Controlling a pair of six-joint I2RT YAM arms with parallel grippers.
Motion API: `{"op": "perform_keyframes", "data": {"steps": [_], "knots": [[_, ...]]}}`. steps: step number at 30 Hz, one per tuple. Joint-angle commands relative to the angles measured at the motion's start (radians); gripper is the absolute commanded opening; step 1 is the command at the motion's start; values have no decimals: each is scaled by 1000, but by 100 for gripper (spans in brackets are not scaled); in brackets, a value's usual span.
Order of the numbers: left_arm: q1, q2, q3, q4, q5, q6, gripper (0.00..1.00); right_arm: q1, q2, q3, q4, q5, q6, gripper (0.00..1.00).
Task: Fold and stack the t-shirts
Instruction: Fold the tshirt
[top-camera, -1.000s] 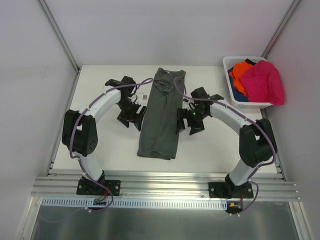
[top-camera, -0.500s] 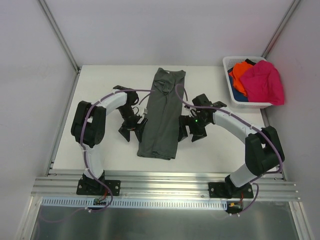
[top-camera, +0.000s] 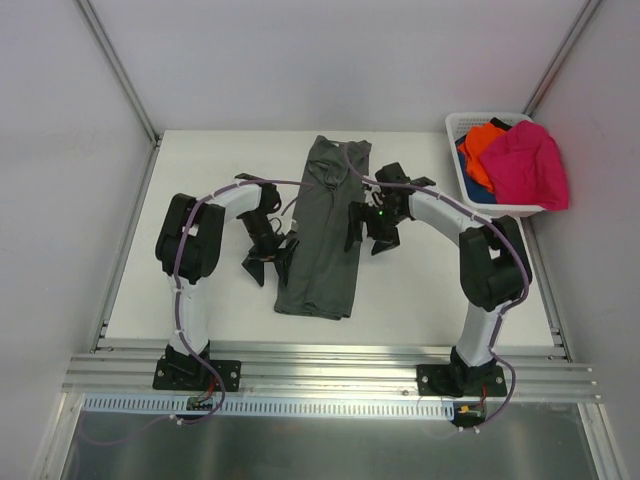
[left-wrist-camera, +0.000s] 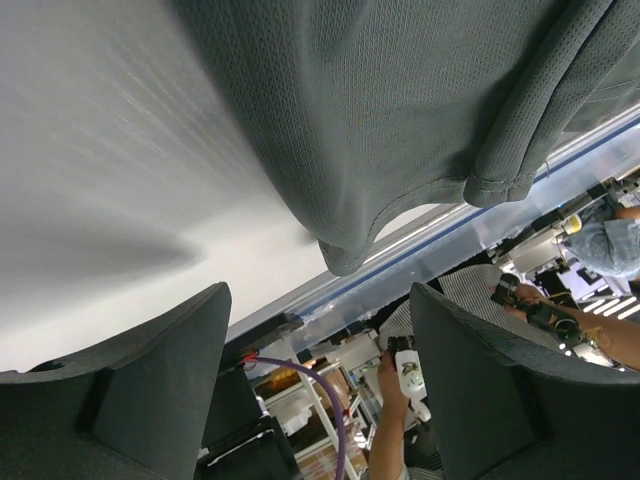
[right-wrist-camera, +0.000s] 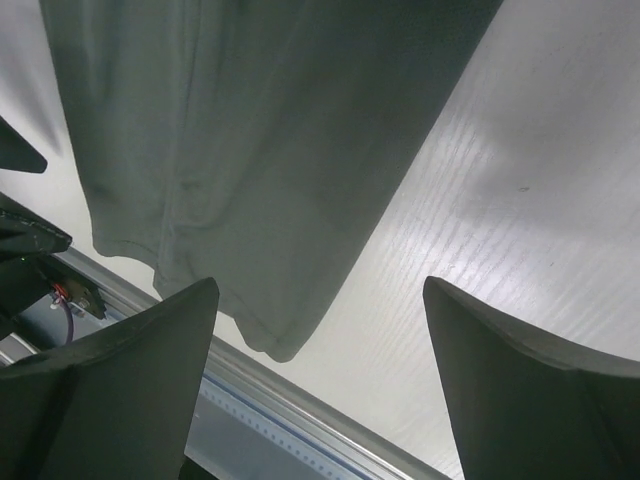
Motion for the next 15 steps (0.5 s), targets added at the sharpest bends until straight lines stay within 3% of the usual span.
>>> {"op": "perform_keyframes", "data": {"steps": [1, 5, 9, 15], "knots": [[3, 6, 11, -37, 42, 10, 73, -4, 19, 35, -8, 4, 24, 88], [3, -9, 8, -37, 43, 10, 73, -27, 80, 150, -3, 38, -4, 88], [4, -14, 34, -37, 23, 11, 73, -47, 203, 450, -23, 19, -45, 87], [15, -45, 58, -37, -15, 21, 74, -36, 370, 691, 1, -5, -65, 88]]}}
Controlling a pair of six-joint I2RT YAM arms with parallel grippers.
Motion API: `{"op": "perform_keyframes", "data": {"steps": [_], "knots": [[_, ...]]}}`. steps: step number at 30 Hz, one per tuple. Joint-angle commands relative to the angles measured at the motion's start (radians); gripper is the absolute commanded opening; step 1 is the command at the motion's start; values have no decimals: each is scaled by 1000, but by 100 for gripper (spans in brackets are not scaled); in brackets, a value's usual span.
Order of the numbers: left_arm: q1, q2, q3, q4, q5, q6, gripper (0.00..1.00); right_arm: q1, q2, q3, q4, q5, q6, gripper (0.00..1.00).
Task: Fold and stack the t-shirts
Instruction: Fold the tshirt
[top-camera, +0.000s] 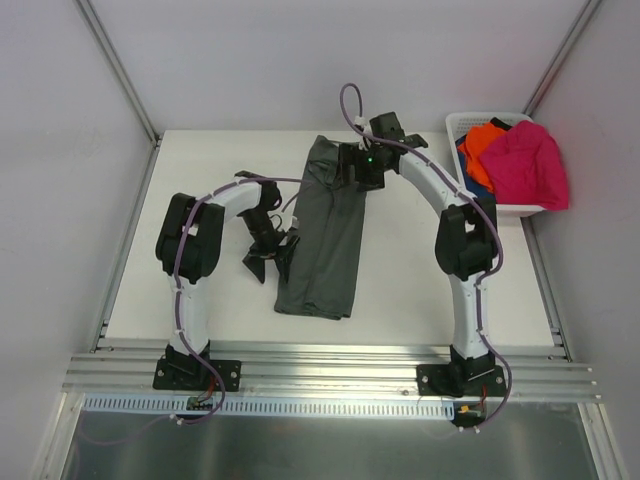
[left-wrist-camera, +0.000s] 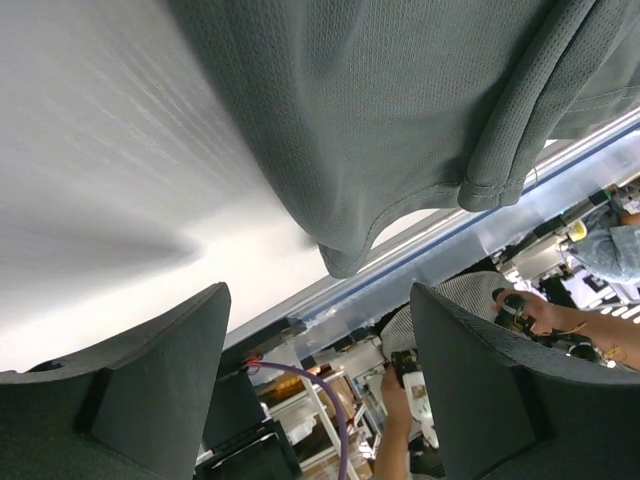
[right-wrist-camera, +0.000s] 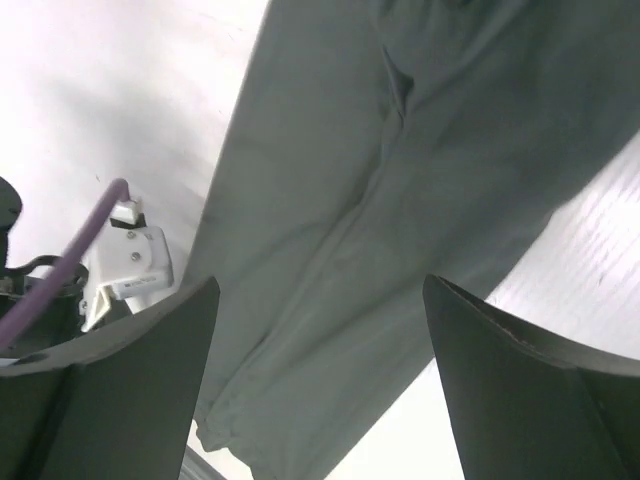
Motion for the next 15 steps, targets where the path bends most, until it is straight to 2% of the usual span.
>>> {"op": "perform_keyframes", "data": {"steps": [1, 8, 15], "knots": [[17, -52, 47, -35, -40, 21, 74, 10, 68, 131, 14, -34, -23, 88], [75, -144, 224, -26, -176, 24, 77, 26, 240, 289, 63, -94, 14, 89], [124, -293, 246, -12, -219, 27, 77, 45, 351, 347, 96, -120, 52, 89]]}}
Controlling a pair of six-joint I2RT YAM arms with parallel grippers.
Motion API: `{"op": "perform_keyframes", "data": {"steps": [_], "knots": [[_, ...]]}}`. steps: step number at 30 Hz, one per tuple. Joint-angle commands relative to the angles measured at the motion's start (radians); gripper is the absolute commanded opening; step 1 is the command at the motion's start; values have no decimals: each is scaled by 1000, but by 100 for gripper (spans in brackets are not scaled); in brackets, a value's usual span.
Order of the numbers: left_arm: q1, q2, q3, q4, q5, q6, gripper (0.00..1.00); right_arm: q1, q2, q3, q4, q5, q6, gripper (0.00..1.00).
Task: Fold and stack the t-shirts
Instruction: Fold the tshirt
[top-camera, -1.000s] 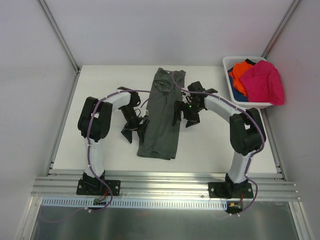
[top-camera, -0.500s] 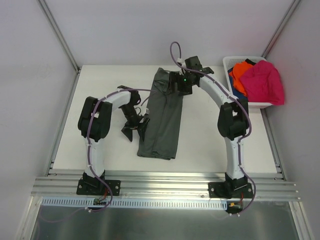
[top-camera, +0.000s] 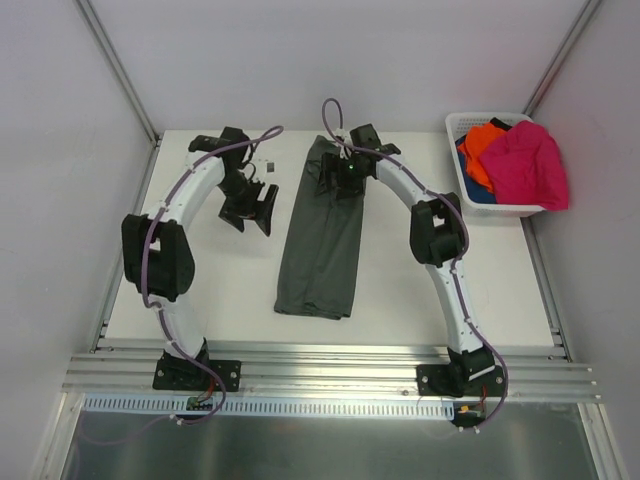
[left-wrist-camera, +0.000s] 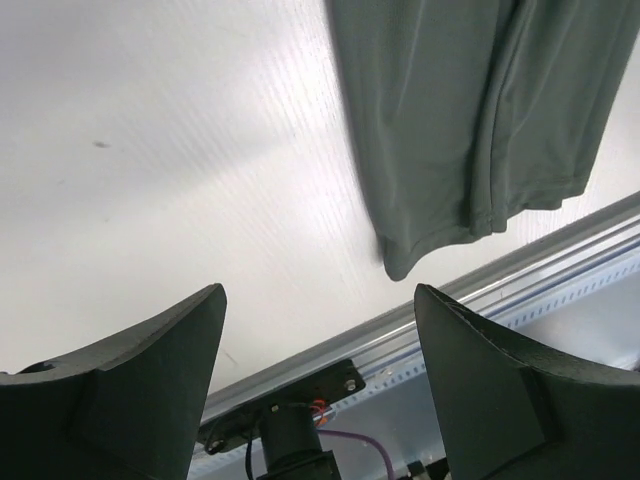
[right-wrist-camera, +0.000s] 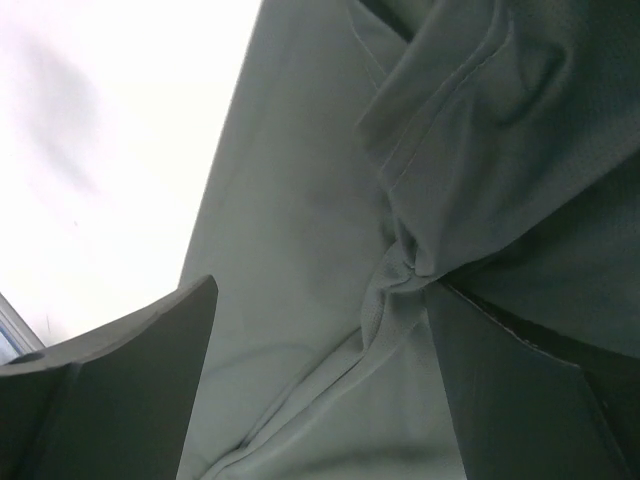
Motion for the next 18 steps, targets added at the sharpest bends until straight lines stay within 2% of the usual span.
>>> {"op": "perform_keyframes", "data": {"steps": [1, 10, 18], "knots": [[16, -124, 22, -23, -46, 21, 77, 14, 18, 70, 38, -39, 27, 90], [24, -250, -18, -6, -127, 24, 78, 6, 67, 67, 34, -88, 36, 90], [27, -302, -78, -3, -176, 33, 78, -28, 120, 93, 40, -100, 42, 91]]}}
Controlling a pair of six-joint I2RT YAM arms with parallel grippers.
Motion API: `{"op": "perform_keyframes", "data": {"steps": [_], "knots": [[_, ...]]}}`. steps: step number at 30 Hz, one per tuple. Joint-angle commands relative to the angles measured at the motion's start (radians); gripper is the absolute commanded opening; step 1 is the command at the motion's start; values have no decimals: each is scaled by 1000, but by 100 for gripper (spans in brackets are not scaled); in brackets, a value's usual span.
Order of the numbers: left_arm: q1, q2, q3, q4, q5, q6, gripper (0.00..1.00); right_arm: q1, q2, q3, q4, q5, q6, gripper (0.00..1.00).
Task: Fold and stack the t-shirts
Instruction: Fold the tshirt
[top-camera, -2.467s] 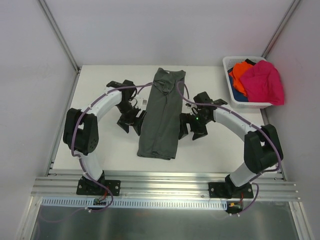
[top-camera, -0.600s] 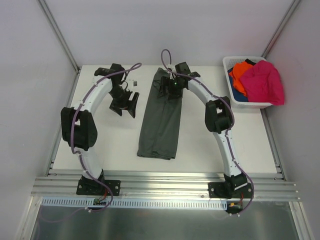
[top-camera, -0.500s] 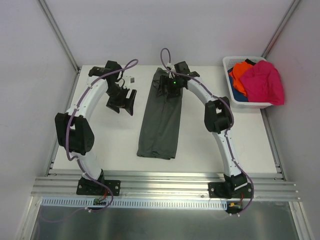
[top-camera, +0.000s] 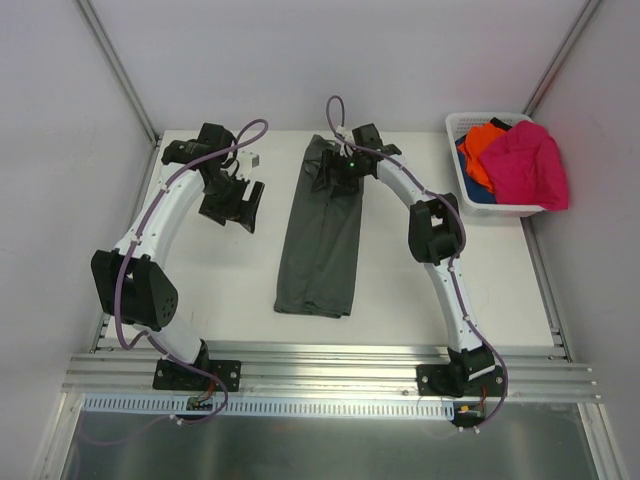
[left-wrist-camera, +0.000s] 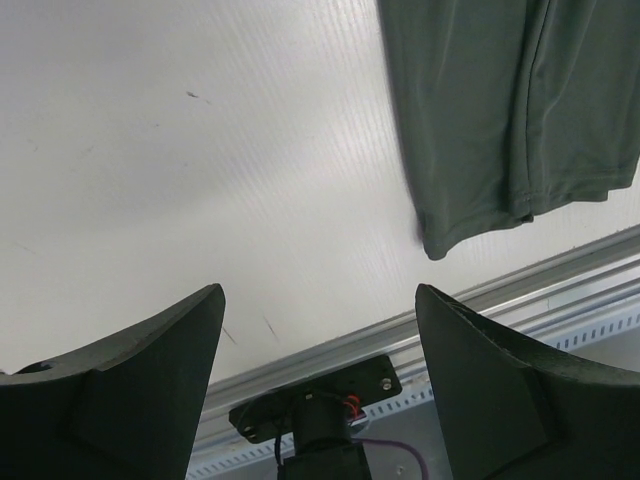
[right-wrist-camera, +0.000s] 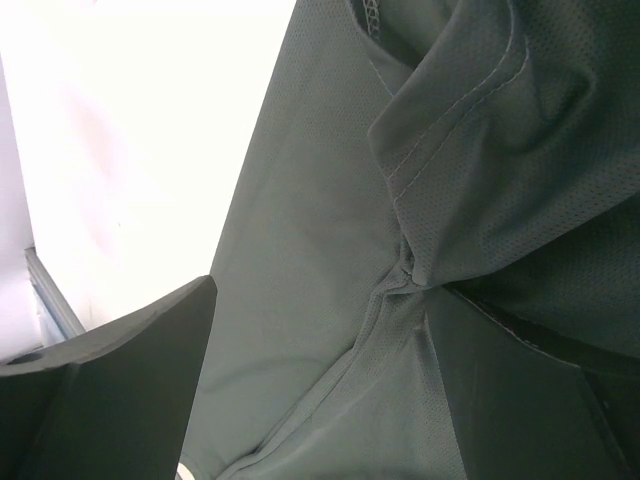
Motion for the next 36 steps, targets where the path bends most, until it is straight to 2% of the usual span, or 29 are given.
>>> {"op": "perform_keyframes", "data": {"steps": [1, 12, 19, 23, 31, 36], "knots": [[10, -51, -5, -10, -45, 15, 78, -15, 61, 30, -3, 5, 8, 91], [10, -62, -6, -5, -74, 17, 78, 12, 92, 58, 14, -50, 34, 91], [12, -69, -25, 14, -73, 6, 78, 5, 45, 21, -13, -35, -1, 91], [21, -45, 23, 33, -88, -3, 80, 5, -96, -43, -33, 58, -45, 95], [41, 67, 316, 85, -228, 3, 90, 25, -343, -151, -47, 313, -174, 100], [45, 107, 406, 87, -169, -20, 89, 36, -330, -116, -52, 453, -300, 100]]}}
